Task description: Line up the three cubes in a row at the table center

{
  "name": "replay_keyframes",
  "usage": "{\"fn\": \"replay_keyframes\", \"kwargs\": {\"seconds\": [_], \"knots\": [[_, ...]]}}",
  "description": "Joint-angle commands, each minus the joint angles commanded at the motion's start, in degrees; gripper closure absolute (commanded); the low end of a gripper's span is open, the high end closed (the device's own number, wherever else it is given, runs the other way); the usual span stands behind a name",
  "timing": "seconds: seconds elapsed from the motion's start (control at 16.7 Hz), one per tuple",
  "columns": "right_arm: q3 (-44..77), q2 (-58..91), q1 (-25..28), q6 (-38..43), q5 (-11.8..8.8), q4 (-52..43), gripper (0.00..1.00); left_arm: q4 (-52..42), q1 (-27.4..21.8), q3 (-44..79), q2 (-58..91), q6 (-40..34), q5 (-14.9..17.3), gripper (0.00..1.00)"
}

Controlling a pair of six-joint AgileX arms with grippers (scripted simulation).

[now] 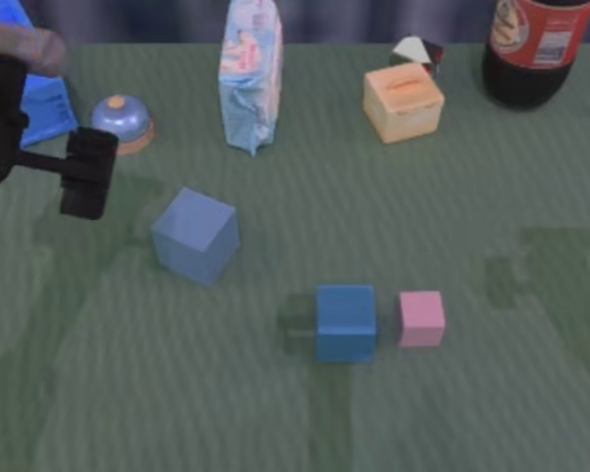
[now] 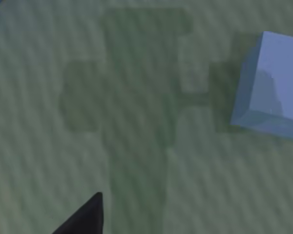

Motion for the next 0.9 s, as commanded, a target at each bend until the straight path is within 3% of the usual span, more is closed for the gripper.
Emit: {"fn": "replay_keyframes", "kwargs": {"seconds": [0.42, 0.72, 0.9], "knots": [[-30.8, -34.0, -11.3, -11.0, -4.0, 20.2, 0.00, -20.7, -6.6, 31.3, 39.1, 1.6, 0.2, 0.00], [-41.3, -46.5, -15.4, -14.2, -8.1, 31.2, 0.00, -27.8, -9.3, 45.6, 52.1, 2.3, -0.1, 0.00], [-43.3, -49.4, -16.2, -14.7, -9.2, 33.7, 0.00, -28.9, -9.9, 48.3, 54.3, 2.5, -0.3, 0.00]]}}
